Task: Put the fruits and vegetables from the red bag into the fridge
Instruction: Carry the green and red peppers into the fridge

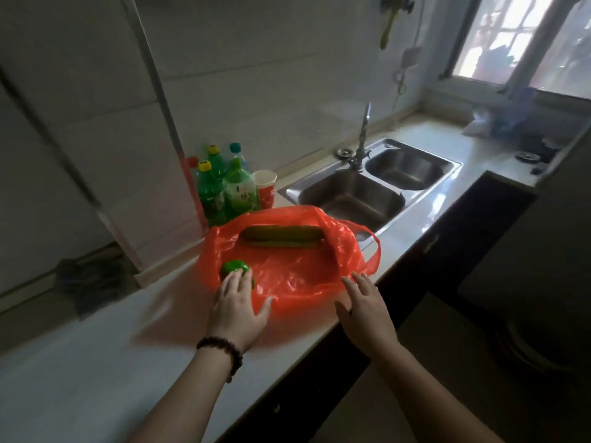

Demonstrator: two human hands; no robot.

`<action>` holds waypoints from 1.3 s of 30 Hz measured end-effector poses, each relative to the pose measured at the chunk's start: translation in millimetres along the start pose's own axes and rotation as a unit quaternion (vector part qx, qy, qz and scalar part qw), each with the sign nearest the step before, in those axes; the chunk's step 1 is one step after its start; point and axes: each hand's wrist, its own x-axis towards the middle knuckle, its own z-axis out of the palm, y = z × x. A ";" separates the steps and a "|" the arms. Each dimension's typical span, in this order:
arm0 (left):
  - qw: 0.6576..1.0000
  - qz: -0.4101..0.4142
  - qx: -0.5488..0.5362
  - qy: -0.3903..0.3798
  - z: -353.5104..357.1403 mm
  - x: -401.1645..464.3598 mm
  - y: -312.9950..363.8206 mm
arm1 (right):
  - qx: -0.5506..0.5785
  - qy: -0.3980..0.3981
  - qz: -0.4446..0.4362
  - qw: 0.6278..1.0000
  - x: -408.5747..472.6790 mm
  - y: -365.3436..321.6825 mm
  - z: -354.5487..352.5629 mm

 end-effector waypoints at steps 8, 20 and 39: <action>0.995 -0.102 0.010 0.020 20.8 59.8 5.6 | -0.010 -0.067 -0.058 0.996 101.0 36.2 -11.6; 0.972 -0.211 0.009 -0.102 52.7 116.1 -38.8 | -0.030 -0.126 -0.156 0.979 168.4 22.4 25.0; 0.978 -0.195 -0.056 -0.052 72.0 122.4 -12.5 | -0.092 -0.161 -0.114 0.976 227.3 71.0 29.7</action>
